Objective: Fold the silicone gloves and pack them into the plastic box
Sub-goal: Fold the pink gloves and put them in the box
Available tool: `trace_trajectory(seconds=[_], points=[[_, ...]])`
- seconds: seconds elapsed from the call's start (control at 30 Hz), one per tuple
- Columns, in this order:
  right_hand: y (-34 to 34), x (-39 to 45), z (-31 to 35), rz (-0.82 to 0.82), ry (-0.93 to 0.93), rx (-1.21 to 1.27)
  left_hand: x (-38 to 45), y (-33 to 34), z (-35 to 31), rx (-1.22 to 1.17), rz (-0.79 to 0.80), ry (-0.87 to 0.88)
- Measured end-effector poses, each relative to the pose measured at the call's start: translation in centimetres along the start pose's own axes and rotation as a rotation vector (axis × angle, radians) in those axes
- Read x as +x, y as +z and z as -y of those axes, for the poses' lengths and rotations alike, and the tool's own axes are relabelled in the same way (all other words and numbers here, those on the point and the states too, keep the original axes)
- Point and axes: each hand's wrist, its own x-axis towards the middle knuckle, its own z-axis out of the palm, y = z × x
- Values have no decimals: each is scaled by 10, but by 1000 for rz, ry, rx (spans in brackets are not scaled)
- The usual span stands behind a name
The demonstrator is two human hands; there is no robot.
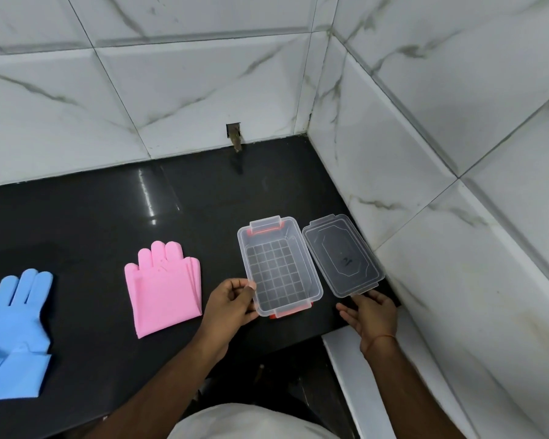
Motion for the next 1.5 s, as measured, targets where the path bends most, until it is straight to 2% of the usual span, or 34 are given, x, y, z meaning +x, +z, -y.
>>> trace_trajectory(seconds=[0.23, 0.33, 0.47, 0.53, 0.63, 0.67, 0.73, 0.83, 0.9, 1.03, 1.17, 1.3, 1.5], points=[[10, -27, -35, -89, -40, -49, -3, -1, -5, 59, 8, 17], [17, -53, -65, -57, -23, -123, -4, -7, -6, 98, 4, 33], [42, -91, -105, 93, 60, -245, -6, -29, -4, 243, -38, 151], [63, -106, -119, 197, 94, -299, -8, -50, -2, 348, -102, 273], [101, -122, -128, 311, 54, -396, -9, -93, -1, 611, -293, 518], [115, -126, -129, 343, 25, -416, -10, -109, 0, 696, -356, 554], [145, -132, -129, 367, -54, -464, -9, -139, 0, 755, -433, 483], [185, -134, -122, 389, -173, -578, -1, -175, 1, 620, -392, 227], [208, -133, -116, 409, -246, -686, 4, -188, -1, 507, -316, 145], [242, -131, -106, 438, -229, -826, 12, -191, -11, 500, -227, 116], [256, -131, -100, 415, -134, -818, 22, -195, -18, 378, -265, 35], [260, -137, -97, 541, 29, -697, 21, -199, -17, 283, -233, 73], [253, -149, -90, 696, -39, -700, 12, -209, -13, 93, -91, 133]])
